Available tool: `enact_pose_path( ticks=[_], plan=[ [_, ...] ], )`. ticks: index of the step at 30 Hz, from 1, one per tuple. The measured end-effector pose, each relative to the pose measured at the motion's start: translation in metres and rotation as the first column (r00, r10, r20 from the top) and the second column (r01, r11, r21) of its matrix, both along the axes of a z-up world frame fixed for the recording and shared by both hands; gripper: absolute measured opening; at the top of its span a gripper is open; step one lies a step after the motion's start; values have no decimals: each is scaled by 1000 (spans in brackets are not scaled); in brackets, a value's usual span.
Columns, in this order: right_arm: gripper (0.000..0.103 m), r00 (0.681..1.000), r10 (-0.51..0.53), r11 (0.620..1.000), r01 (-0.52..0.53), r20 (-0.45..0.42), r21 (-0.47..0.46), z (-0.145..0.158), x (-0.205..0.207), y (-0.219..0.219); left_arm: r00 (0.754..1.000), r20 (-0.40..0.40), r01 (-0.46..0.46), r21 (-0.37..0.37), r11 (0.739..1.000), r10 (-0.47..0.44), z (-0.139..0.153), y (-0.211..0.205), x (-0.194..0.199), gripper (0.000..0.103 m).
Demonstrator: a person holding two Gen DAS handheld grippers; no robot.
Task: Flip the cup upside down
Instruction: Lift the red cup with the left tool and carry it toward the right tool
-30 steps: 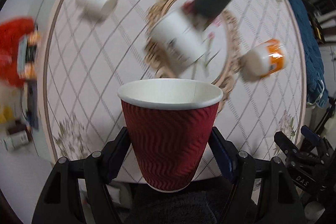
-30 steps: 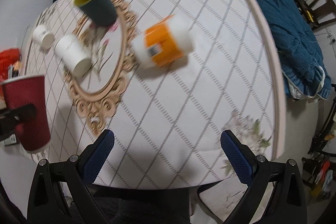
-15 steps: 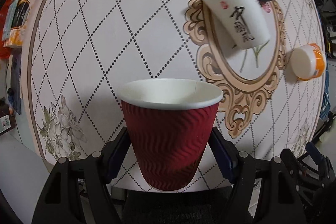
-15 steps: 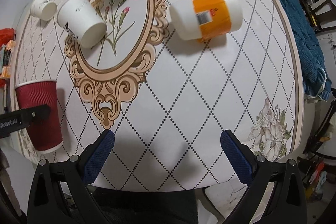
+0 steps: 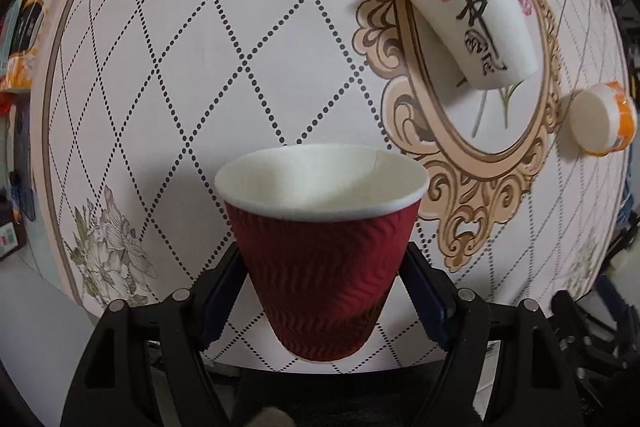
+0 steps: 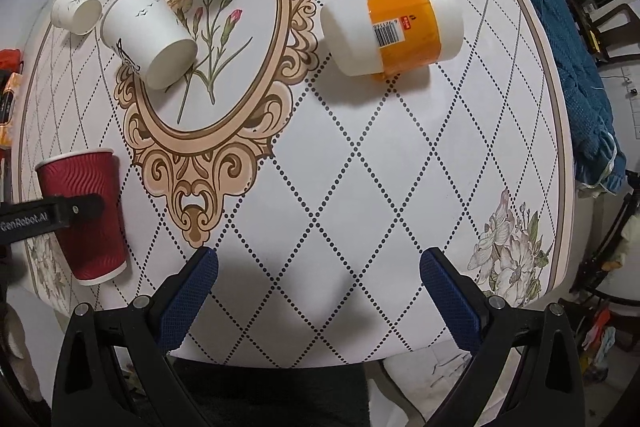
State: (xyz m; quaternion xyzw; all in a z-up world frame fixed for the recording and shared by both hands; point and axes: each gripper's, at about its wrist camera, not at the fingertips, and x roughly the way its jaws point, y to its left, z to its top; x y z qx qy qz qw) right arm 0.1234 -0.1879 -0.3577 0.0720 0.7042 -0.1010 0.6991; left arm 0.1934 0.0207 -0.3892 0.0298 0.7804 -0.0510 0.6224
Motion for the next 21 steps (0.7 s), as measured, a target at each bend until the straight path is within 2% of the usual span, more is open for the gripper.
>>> enact_pose_path(
  ticks=[1, 3, 4, 14, 17, 21],
  plan=[
    [103, 1000, 1, 1000, -1, 0, 0, 1, 1, -2, 1000, -3, 5, 6, 1000, -5, -2, -1, -1, 77],
    [103, 1000, 0, 1000, 0, 2, 2, 3, 3, -4, 1000, -14, 11, 14, 1000, -11, -7, -4, -5, 86],
    [103, 1000, -1, 1000, 1, 4, 3, 3, 3, -3, 1000, -15, 14, 14, 1000, -14, -8, -5, -6, 87],
    [103, 1000, -18, 1000, 18, 8, 7, 5, -3, -8, 1000, -10, 22, 18, 1000, -22, -10, -15, -11, 88],
    [103, 1000, -23, 1000, 23, 6, 8, 4, -7, -9, 1000, 11, 18, 26, 1000, -18, -2, -14, -5, 88],
    [103, 1000, -28, 1000, 28, 12, 11, 8, -10, -11, 996, 81, 22, 47, 999, -26, 31, -8, -11, 88]
  ],
)
